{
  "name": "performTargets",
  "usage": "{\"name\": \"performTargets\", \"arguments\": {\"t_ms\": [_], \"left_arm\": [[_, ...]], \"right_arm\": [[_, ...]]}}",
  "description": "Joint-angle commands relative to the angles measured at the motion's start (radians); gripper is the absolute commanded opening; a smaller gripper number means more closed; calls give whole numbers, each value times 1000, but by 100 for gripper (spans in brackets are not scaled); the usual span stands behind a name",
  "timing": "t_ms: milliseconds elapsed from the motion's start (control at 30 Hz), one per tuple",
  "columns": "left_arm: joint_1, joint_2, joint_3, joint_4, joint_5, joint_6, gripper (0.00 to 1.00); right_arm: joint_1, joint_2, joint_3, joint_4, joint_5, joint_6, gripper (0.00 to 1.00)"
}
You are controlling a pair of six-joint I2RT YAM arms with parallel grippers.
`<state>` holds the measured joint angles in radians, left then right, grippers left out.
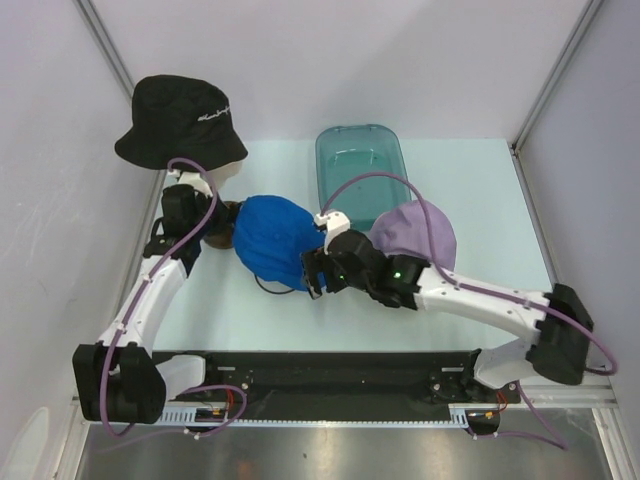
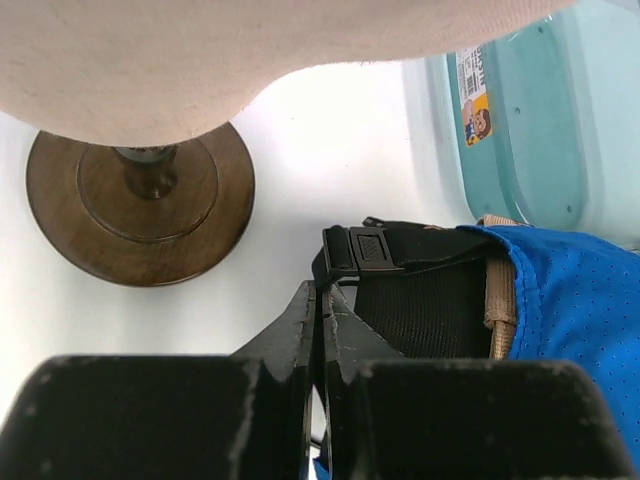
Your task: Stack the hats
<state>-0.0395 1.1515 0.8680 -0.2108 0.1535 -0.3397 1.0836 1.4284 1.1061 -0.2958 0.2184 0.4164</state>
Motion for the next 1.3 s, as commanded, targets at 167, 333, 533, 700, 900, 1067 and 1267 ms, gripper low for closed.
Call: {"name": "performTargets", "arguments": {"t_ms": [167, 333, 533, 700, 900, 1067, 1267], "left_arm": [[9, -24, 72, 36, 18, -1, 18], [9, -33, 91, 7, -17, -18, 47], [9, -62, 124, -51, -72, -22, 62], [9, -81, 126, -75, -95, -36, 64], [9, -111, 124, -93, -95, -42, 64], [9, -163, 86, -61, -2, -54, 64], [4, -190, 39, -25, 57, -88, 64]], "right_arm": [[-126, -191, 187, -135, -83, -94, 86], [-289, -74, 317, -75, -200, -128, 81], [-309, 56, 399, -32, -270, -117, 81], [-306, 118, 400, 4, -362, -88, 80], [-306, 122, 383, 49, -396, -77, 79], [-338, 150, 385, 64, -453, -74, 76], [-358, 196, 391, 129, -524, -65, 74]]}}
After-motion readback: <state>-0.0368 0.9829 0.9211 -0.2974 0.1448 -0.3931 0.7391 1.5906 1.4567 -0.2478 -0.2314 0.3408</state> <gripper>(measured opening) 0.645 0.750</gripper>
